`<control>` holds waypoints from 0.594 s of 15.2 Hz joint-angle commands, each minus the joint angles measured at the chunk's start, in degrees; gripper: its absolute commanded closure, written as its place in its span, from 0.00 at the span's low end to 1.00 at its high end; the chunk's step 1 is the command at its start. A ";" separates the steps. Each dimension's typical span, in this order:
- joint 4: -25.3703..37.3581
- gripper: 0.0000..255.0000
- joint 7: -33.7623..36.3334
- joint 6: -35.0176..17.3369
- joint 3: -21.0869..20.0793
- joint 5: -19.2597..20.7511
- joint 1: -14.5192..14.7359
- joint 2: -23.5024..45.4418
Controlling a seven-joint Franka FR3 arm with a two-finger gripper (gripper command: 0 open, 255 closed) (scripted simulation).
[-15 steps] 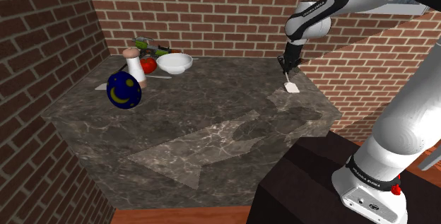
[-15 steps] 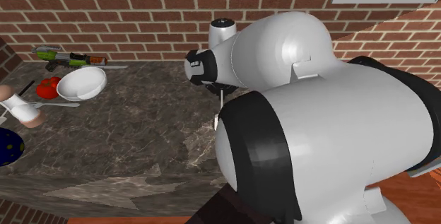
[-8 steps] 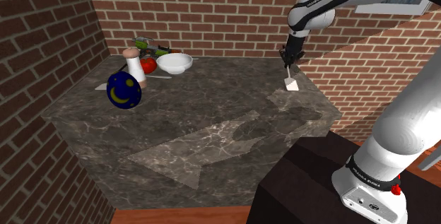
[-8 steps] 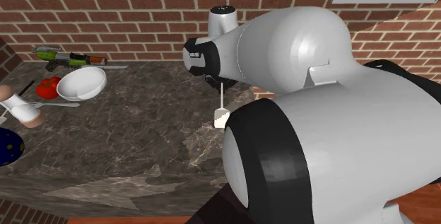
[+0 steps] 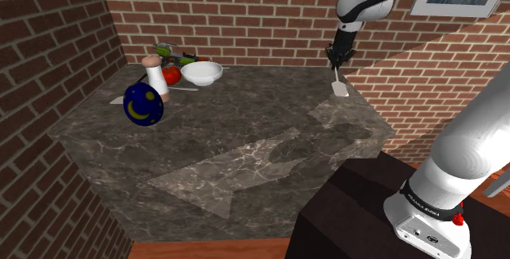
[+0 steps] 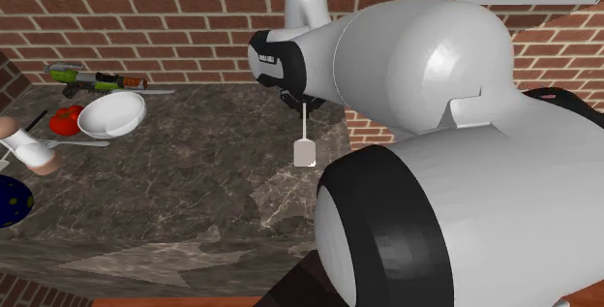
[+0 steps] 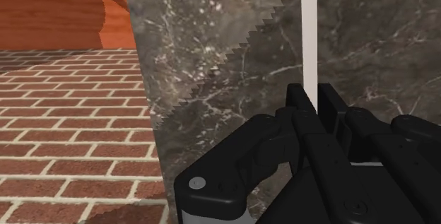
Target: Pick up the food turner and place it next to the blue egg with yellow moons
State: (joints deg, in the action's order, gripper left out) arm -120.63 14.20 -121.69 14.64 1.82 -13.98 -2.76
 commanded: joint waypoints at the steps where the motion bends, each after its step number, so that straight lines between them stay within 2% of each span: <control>1: 0.96 1.00 0.14 1.52 -0.07 0.13 0.04 -0.55; 9: 5.56 1.00 0.32 7.58 -0.23 0.45 0.12 -2.05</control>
State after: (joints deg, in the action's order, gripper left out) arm -115.96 14.54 -115.06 14.42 2.26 -13.87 -4.75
